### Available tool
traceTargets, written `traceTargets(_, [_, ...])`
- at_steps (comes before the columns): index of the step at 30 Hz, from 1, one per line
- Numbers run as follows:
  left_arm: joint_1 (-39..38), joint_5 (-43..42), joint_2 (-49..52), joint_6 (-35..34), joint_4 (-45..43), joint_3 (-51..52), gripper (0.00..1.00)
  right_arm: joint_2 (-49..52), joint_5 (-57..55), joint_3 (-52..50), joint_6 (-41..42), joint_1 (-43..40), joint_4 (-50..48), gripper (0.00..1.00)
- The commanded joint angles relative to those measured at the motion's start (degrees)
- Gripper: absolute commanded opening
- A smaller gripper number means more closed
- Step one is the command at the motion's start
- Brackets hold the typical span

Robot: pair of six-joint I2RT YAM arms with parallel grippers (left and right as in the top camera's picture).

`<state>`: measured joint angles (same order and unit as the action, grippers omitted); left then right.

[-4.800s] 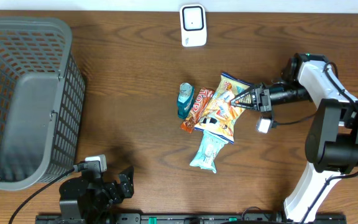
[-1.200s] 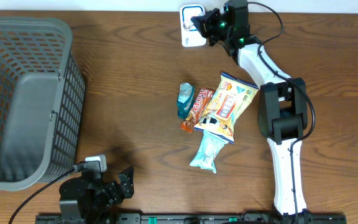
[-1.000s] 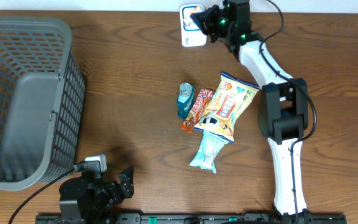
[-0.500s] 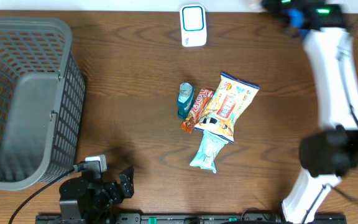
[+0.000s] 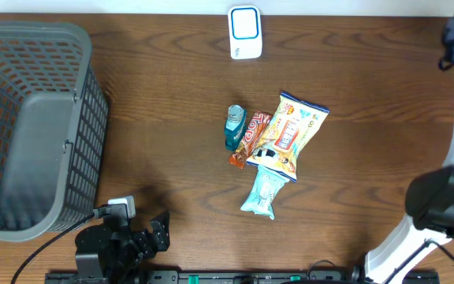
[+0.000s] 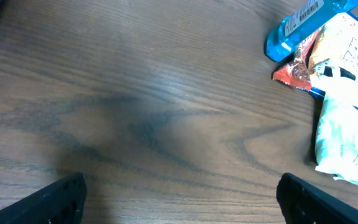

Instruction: Scan the item barcode

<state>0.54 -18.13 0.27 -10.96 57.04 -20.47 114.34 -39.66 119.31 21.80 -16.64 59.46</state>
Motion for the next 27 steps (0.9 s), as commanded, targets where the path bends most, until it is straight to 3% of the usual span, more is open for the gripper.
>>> traceTargets(1, [0.04, -0.72, -0.07, -0.5, 0.59, 0.33, 0.98, 1.99, -1.88, -2.75, -1.53, -4.9, 0.2, 0.01])
traceTargets(7, [0.04, -0.7, -0.07, -0.52, 0.59, 0.33, 0.98, 4.87, -1.31, -11.13, -1.51, -12.61, -3.87, 0.01])
traceTargets(14, [0.04, -0.7, -0.04, -0.5, 0.59, 0.33, 0.98, 5.05, 7.87, -20.87, -1.53, -20.11, -10.73, 0.04])
traceTargets(18, [0.04, -0.7, -0.07, -0.5, 0.59, 0.33, 0.98, 5.03, 11.58, -22.18, -1.51, -23.3, -11.72, 0.27])
traceTargets(23, [0.04, -0.72, -0.07, -0.52, 0.59, 0.33, 0.98, 4.24, 27.28, -17.9, -1.49, -25.73, -8.07, 0.45])
traceTargets(27, [0.04, -0.72, -0.04, -0.5, 0.59, 0.33, 0.98, 3.72, 42.82, -10.49, -1.49, -26.16, -2.03, 0.89])
